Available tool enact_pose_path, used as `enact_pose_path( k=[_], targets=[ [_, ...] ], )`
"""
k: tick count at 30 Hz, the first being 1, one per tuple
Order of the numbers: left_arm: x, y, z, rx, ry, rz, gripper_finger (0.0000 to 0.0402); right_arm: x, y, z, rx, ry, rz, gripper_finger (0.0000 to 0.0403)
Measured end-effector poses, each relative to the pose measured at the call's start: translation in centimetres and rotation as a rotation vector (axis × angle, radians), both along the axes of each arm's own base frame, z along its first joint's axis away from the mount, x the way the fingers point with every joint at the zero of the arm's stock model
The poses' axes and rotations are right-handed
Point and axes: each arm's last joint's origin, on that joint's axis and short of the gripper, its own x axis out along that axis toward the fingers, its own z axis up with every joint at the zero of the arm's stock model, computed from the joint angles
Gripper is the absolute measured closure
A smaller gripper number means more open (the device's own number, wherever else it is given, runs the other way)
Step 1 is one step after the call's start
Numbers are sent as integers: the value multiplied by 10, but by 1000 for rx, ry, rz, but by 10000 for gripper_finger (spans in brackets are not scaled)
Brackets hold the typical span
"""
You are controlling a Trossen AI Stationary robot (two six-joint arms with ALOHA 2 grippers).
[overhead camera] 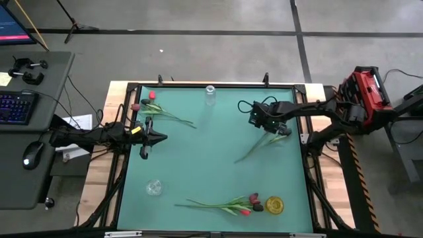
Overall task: Sort flowers into vase by color
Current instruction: Put the top right red flower into the top transparent vase
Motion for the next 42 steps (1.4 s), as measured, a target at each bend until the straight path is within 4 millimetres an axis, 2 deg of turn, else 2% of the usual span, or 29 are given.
enact_pose_path(
  k=[8, 12, 18, 24, 34, 42],
  targets=[
    [0, 0, 0, 0, 0, 0, 401, -11, 4, 20, -49, -20, -4, 210],
    [0, 0, 0, 0, 0, 0, 401, -17, 7, 18, -17, 48, -2, 210],
    [0, 0, 0, 0, -1, 0, 401, -8, 2, 12, -47, 13, -5, 210],
    [0, 0, 0, 0, 0, 0, 401, -6, 3, 2, -11, 58, 1, 210],
    [0, 0, 0, 0, 0, 0, 401, -7, 8, 11, -26, 16, 21, 210],
    [0, 0, 0, 0, 0, 0, 401, -8, 13, 11, -1, 41, 39, 210]
  ],
)
